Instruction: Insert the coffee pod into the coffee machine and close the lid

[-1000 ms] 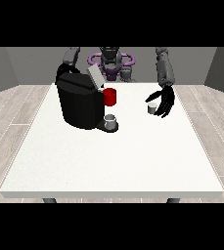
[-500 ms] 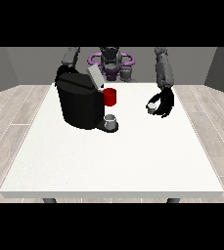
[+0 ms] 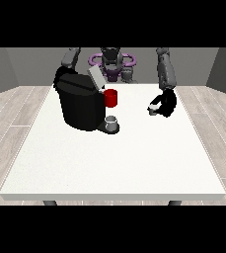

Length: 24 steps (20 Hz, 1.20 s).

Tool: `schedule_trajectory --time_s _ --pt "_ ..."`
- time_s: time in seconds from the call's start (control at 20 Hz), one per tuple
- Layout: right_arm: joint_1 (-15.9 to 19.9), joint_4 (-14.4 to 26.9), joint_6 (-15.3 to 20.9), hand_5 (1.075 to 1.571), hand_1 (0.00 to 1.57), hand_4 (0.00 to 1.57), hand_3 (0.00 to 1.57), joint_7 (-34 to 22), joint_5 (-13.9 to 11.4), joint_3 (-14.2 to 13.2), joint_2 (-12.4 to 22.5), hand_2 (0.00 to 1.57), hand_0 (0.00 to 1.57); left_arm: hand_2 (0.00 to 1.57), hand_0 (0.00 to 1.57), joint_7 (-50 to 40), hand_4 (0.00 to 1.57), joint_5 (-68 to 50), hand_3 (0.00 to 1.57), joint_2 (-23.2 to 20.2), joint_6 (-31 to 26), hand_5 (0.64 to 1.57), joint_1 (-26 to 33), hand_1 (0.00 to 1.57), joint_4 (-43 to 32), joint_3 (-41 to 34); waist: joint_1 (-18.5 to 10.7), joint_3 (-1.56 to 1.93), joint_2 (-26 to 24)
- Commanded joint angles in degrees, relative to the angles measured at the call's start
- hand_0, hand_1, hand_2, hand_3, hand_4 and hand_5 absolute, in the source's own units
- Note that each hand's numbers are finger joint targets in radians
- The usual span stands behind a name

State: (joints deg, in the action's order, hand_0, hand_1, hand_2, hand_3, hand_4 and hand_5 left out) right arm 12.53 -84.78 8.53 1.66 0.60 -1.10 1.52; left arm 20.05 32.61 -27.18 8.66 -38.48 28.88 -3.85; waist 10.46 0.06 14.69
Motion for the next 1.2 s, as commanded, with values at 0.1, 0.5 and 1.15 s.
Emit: schedule_trajectory --time_s 0.1,0.5,1.15 --pt "0.2 3.21 0.33 1.571 0.0 0.46 0.0 1.41 -0.07 -0.48 -0.33 0.0 0.0 1.47 1.48 3.13 0.63 -0.08 1.41 -0.98 -4.8 1.571 -4.01 1.48 1.53 0.2 -0.61 -0.08 -0.75" --pt "1.91 8.99 -2.61 1.571 0.0 0.41 0.0 2.31 1.67 -2.31 1.42 0.0 0.0 1.32 1.26 -1.11 0.53 0.18 1.3 0.6 -11.36 1.571 -9.95 1.26 5.6 1.38 -1.48 -0.05 -5.07" --pt "2.9 9.81 -0.35 1.571 0.0 0.52 0.0 1.97 0.86 -0.85 -0.81 0.0 0.0 1.33 1.26 -8.05 0.54 2.1 1.28 2.87 -14.54 1.571 -17.09 1.26 8.99 1.76 0.14 -0.05 -8.09"
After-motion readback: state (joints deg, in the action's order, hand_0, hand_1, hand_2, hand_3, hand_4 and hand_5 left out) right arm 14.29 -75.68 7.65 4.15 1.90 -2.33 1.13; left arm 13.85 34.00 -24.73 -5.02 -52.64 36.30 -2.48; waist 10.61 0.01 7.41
